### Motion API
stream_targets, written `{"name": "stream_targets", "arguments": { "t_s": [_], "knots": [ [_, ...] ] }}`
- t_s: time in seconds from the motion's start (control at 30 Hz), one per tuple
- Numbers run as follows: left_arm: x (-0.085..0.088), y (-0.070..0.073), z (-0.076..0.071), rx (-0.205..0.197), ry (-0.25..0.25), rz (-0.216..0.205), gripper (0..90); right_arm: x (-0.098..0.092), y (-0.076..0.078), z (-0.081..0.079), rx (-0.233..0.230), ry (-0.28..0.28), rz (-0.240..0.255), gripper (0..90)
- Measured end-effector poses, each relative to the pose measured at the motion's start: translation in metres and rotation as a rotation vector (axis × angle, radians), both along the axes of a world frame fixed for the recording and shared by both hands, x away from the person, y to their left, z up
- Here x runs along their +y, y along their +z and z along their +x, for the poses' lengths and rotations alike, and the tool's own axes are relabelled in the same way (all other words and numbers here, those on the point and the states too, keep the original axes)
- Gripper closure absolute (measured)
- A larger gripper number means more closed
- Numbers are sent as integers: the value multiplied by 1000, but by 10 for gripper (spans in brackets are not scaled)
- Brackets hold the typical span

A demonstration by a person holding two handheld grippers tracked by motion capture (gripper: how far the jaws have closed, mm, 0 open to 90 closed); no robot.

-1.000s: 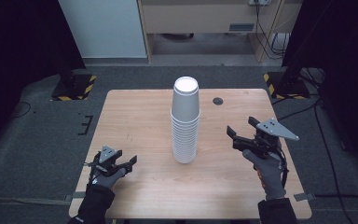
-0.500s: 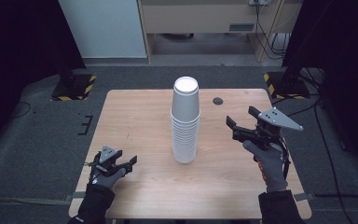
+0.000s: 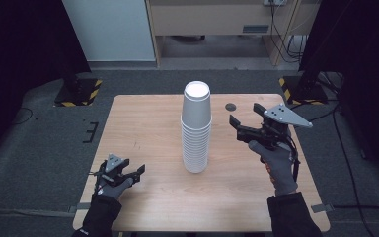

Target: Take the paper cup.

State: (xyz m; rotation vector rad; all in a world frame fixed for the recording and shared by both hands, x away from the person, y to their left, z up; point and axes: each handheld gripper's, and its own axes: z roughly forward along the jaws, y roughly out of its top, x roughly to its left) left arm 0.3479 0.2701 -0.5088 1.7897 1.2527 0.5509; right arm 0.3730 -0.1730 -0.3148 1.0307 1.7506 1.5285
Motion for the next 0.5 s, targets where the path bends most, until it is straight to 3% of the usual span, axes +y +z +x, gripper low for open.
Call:
{"name": "stream_targets", "arguments": {
  "t_s": [0.5],
  "knots": [
    [0, 0, 0, 2, 0, 5, 262, 26, 14, -1, -35, 90, 31, 132]
  ]
}}
